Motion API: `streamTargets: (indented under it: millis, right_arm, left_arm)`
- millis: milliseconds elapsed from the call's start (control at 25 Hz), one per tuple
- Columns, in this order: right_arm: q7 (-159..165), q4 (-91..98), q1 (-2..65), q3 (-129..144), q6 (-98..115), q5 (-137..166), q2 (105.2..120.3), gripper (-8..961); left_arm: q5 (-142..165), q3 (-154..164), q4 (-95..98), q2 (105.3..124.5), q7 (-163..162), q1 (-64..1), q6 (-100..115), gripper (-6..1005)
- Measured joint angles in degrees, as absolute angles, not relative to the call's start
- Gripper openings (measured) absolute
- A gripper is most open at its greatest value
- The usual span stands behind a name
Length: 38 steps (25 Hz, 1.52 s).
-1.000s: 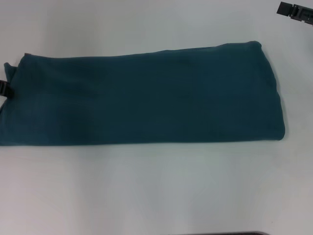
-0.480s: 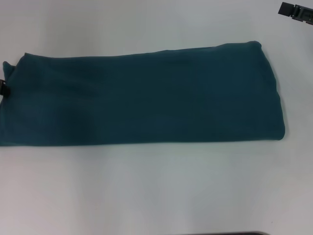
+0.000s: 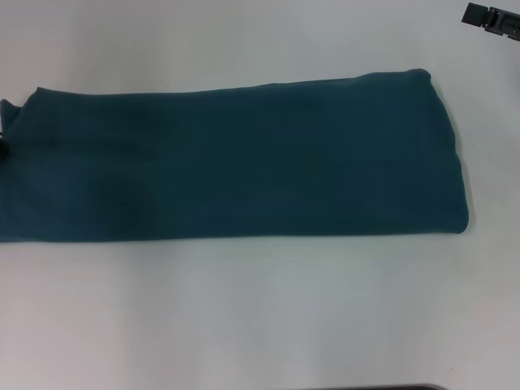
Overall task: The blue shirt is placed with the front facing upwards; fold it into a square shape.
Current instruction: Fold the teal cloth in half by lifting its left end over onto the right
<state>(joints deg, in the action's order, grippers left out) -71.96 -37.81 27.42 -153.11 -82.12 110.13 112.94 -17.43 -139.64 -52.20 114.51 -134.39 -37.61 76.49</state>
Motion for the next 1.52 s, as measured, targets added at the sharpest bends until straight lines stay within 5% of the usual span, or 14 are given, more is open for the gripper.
streamTargets:
  millis: [720,1520]
  right_arm:
    - [-71.6,-37.8,27.8,-153.1,-82.1,110.1,113.03,945]
    - [-71.7,-38.0,27.9,-152.9,-82.2,110.1,112.97,944]
  left_arm:
    - [-17.2,-139.7,-52.0,112.14,-134.5,-37.0,77.4,1]
    - [-22.3,-139.8,-55.8,112.49,-134.0,-37.0,84.2,1]
